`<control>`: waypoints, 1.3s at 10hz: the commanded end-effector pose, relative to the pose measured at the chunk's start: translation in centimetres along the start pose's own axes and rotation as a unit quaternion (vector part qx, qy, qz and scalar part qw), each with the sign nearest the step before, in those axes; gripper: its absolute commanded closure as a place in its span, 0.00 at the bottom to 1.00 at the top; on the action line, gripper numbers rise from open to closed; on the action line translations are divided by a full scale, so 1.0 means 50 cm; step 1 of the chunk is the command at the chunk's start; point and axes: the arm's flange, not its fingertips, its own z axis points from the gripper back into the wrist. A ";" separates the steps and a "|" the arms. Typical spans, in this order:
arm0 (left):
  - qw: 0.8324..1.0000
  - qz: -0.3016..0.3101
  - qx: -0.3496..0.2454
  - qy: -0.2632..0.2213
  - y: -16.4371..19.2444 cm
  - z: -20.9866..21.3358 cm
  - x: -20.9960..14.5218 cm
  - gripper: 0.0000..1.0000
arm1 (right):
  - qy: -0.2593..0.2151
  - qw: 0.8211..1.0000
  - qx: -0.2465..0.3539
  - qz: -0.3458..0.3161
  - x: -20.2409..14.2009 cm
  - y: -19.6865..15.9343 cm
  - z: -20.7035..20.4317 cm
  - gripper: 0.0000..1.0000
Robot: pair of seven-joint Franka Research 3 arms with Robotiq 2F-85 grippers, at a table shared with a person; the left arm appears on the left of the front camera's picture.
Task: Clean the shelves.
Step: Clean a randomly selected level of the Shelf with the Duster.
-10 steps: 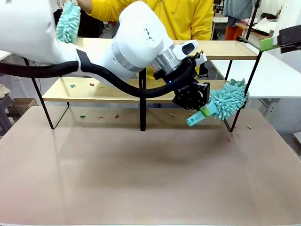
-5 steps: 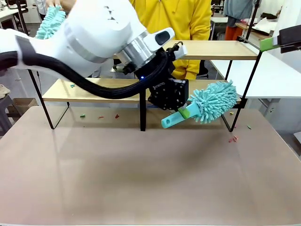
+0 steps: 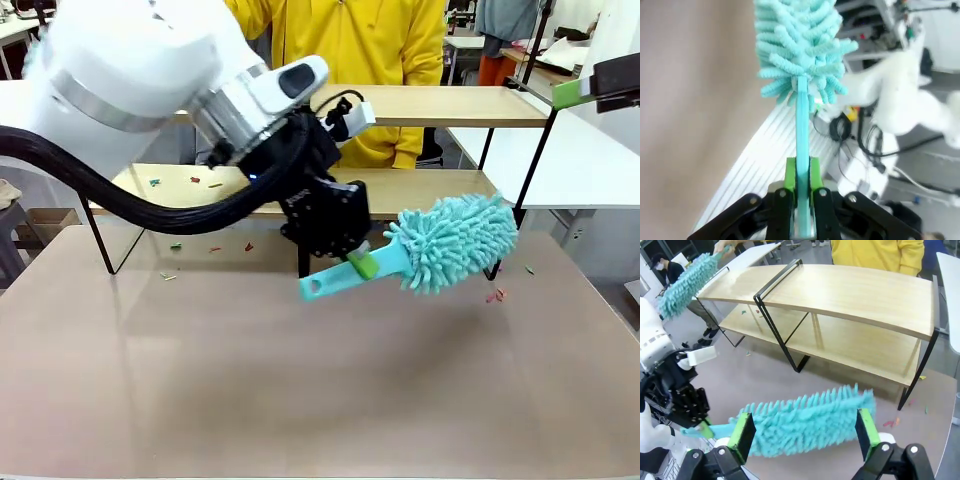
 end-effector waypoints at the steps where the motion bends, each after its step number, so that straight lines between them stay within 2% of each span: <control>1: 0.998 -0.024 -0.048 0.016 0.010 0.041 -0.055 0.88 | 0.001 1.000 0.003 -0.001 0.000 -0.001 -0.001 0.00; 5: 0.998 -0.032 -0.053 0.010 0.011 0.031 -0.061 0.88 | 0.001 1.000 0.003 -0.001 0.000 -0.001 -0.001 0.00; 7: 0.996 -0.044 -0.073 0.000 0.011 0.074 -0.075 0.88 | 0.001 1.000 0.003 -0.001 0.000 -0.001 -0.001 0.00; 9: 0.993 -0.069 -0.089 -0.044 0.021 0.198 -0.094 0.88 | 0.001 1.000 0.003 -0.001 0.000 -0.001 -0.001 0.00; 11: 0.986 -0.097 -0.116 -0.066 0.032 0.381 -0.158 0.88 | 0.001 1.000 0.003 -0.001 0.000 -0.001 -0.001 0.00; 12: 0.978 -0.107 -0.148 -0.098 0.033 0.481 -0.215 0.88 | 0.001 1.000 0.003 -0.001 0.000 -0.001 -0.001 0.00; 13: 0.973 -0.102 -0.136 -0.155 0.043 0.579 -0.276 0.88 | 0.001 1.000 0.003 -0.001 0.000 -0.001 -0.001 0.00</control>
